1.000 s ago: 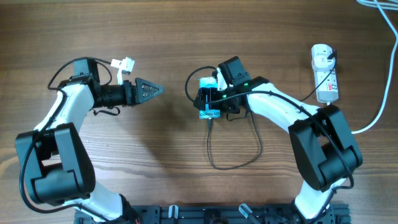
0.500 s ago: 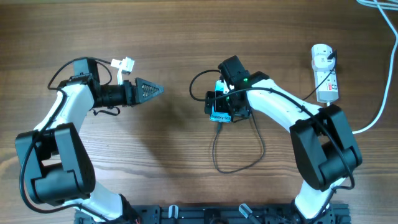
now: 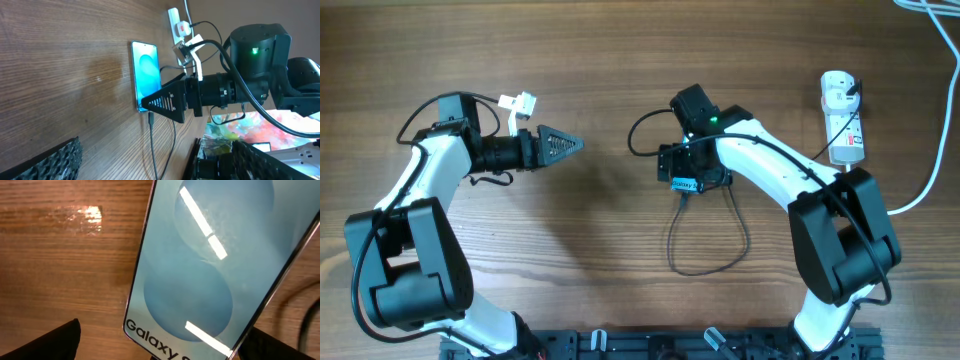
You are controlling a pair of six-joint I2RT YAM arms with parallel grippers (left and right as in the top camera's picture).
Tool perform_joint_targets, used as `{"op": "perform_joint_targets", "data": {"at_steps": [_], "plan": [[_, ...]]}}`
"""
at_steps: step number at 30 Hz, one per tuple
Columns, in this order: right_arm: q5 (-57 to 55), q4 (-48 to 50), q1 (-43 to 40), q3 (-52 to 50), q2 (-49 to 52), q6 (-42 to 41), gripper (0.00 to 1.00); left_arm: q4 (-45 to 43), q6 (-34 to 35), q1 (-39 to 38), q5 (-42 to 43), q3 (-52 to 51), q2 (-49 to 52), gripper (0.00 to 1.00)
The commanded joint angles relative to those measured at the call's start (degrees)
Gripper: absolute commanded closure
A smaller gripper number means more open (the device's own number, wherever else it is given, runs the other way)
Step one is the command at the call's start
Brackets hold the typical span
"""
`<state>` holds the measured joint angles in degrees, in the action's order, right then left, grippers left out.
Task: Plug charger to phone and switch on socket
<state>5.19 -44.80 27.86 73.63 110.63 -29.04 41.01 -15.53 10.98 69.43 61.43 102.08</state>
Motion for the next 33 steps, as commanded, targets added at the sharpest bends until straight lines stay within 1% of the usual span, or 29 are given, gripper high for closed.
{"op": "perform_joint_targets", "data": {"at_steps": [1,7,9,14,17,22,25,28,31,32,33], "plan": [[-3.9,-0.2,-0.2,1.3,1.0,2.1,0.0,-2.6,-0.5,0.2,-0.1,0.4,-0.9,0.0],[-4.0,0.8,-0.2,1.3,1.0,9.6,0.0,-7.0,-0.5,0.1,-0.1,0.4,-0.9,0.0],[-4.2,1.6,-0.2,1.3,1.0,10.3,0.0,-7.2,-0.5,0.1,-0.1,0.4,-0.9,0.0],[-4.6,5.3,-0.2,1.3,1.0,17.5,0.0,-7.2,-0.5,0.1,-0.2,0.4,-0.9,0.0],[-5.4,7.9,-0.2,1.2,1.0,20.0,0.0,-7.2,-0.5,0.1,-0.2,0.4,-0.9,0.0],[-7.0,9.7,-0.2,-0.4,1.0,20.0,0.0,-7.2,-0.5,0.1,-0.2,0.4,-0.9,0.0],[-7.3,9.1,-0.2,-0.9,1.0,19.9,0.0,-7.2,-0.5,0.1,-0.2,0.4,-0.9,0.0],[-16.2,6.2,-0.2,-0.9,1.0,14.3,0.0,-7.2,-0.5,0.1,-0.2,0.4,-0.9,0.0],[-17.3,6.3,-0.2,-0.9,1.0,13.5,0.0,-7.2,-0.5,0.1,-0.2,0.4,-0.9,0.0],[-17.7,6.3,-0.2,-0.9,1.0,12.1,0.0,-7.2,-0.5,0.1,-0.2,0.4,-0.9,0.0],[-19.0,6.2,-0.2,-0.9,1.0,8.9,0.0,-7.2,-0.5,0.1,-0.2,0.4,-0.9,0.0]]}}
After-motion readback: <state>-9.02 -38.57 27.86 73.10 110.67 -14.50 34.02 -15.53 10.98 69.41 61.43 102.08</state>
